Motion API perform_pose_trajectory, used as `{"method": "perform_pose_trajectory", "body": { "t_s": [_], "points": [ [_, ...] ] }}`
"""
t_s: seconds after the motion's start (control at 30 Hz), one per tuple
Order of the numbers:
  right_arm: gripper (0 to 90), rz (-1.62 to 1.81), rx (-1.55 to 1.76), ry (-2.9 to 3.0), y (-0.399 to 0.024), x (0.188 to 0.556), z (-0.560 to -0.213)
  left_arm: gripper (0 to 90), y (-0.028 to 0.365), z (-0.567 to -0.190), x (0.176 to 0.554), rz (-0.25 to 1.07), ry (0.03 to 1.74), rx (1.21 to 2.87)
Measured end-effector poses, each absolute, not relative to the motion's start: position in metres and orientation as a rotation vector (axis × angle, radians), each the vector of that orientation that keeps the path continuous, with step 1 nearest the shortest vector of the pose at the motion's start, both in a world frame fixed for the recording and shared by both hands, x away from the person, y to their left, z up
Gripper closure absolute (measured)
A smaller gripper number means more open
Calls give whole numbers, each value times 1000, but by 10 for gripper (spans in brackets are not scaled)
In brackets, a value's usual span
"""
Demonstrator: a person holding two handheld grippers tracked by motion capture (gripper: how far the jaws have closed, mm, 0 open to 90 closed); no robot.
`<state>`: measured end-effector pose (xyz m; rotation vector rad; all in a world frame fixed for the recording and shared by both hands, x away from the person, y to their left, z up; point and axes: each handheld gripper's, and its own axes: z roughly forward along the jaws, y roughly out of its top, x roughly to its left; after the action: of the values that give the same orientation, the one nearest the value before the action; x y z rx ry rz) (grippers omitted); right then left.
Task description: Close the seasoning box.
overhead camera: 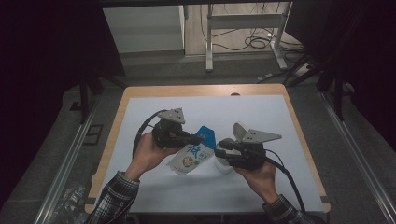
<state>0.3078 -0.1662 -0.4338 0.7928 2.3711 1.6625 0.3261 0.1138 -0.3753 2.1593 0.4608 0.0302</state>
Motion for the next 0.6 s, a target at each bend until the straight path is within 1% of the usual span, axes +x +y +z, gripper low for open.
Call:
{"method": "perform_pose_trajectory", "body": {
  "t_s": [0.23,0.33,0.5,0.6],
  "points": [
    [592,1704,739,2390,-160,314,-432,897,113,-379,323,19,447,2154],
    [624,1714,721,2399,-159,315,-431,897,112,-381,323,15,447,2149],
    [700,1703,659,2430,-154,316,-426,897,112,-383,323,15,431,2150],
    [792,1674,644,2447,-152,316,-424,897,113,-385,323,20,434,2145]
  ]
}}
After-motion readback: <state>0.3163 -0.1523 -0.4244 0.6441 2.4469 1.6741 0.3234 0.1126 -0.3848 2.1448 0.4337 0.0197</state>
